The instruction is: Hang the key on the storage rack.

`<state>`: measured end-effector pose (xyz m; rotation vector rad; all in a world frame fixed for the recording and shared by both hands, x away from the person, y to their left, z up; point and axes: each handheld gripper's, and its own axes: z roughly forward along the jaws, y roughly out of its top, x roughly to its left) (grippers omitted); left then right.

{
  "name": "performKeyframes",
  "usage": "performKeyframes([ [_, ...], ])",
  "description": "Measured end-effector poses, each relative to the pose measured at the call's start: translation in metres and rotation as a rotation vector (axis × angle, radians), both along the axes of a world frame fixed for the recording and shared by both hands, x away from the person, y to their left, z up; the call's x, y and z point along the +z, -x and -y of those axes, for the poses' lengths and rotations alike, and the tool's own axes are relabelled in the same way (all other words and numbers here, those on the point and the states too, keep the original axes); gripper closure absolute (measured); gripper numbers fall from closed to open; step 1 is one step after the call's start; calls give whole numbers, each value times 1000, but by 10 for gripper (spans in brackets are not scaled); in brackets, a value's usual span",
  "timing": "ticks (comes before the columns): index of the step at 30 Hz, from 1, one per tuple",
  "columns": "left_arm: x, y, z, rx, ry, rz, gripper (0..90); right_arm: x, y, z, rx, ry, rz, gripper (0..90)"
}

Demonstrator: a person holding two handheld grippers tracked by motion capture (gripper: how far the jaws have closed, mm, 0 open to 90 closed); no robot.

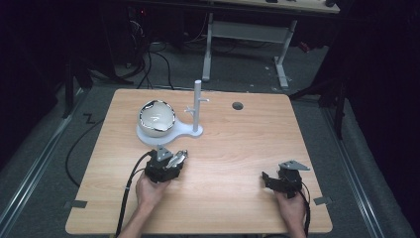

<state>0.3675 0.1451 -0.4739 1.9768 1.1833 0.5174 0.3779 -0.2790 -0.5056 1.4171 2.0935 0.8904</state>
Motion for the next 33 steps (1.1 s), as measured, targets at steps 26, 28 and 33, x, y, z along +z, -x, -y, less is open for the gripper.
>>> performKeyframes([
  [26,49,1,-8,-19,101,77,506,0,0,0,0,-2,0,223],
  [28,52,0,-10,-19,117,78,506,0,0,0,0,-2,0,223],
  [33,61,-4,-14,-13,130,90,506,0,0,0,3,0,0,223],
])
